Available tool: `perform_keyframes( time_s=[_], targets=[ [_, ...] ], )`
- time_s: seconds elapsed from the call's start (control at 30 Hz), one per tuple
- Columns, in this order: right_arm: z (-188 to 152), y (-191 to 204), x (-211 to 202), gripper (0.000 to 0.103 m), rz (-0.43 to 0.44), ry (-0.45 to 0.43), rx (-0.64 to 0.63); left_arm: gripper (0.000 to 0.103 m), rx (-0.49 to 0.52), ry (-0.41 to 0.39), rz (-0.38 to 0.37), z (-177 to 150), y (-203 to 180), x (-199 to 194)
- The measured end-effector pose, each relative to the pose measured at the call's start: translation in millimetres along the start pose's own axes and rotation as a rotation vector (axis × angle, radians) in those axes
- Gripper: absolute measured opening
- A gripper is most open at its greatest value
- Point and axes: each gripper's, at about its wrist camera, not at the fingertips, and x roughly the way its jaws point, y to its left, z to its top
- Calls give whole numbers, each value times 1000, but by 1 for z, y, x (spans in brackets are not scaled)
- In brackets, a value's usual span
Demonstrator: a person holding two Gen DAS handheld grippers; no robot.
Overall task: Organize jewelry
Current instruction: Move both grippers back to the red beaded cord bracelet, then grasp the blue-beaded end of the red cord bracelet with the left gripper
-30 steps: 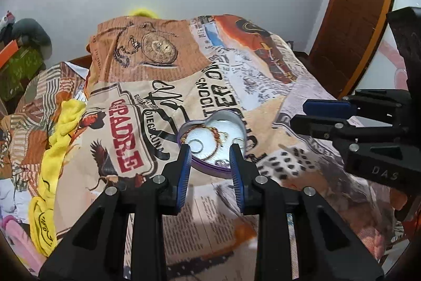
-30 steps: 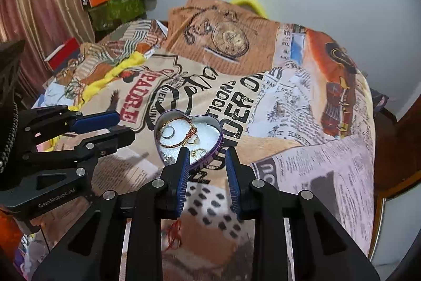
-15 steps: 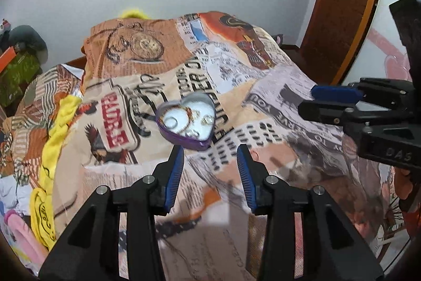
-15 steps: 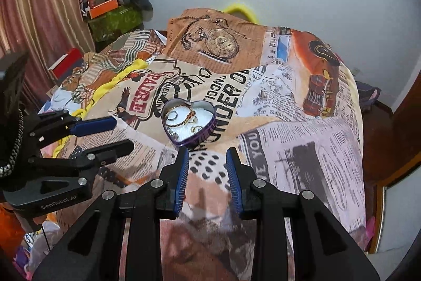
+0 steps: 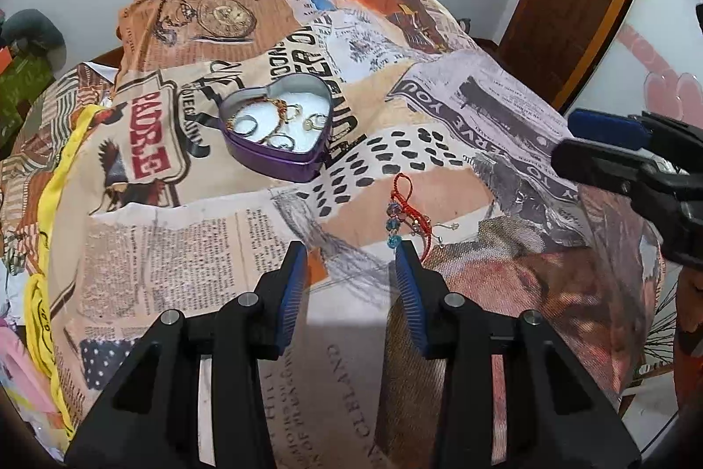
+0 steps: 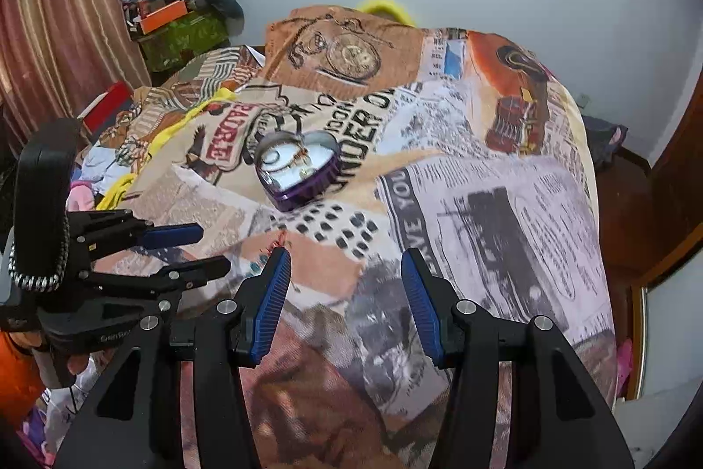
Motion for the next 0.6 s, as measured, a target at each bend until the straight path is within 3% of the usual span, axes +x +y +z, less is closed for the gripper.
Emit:
perform_keyframes(
  time_s=[0.2,0.3,0.4,0.53,0.6],
  targets=[
    [-12,-10,6,48,-2,30,23,40,1,6,-18,5,-6,14],
    [-15,-14,9,48,-1,40,32,33,8,26,-43,6,-11,22],
    [-18,-16,11,48,3,48,38,28,30,16,-19,3,-16,27],
    [-20,-15,13,48,13,54,37,7,50,1,11,2,-15,27],
    [-20,-13,14,48,14,56,32,6,62,-1,9,2,-14,24]
  ],
)
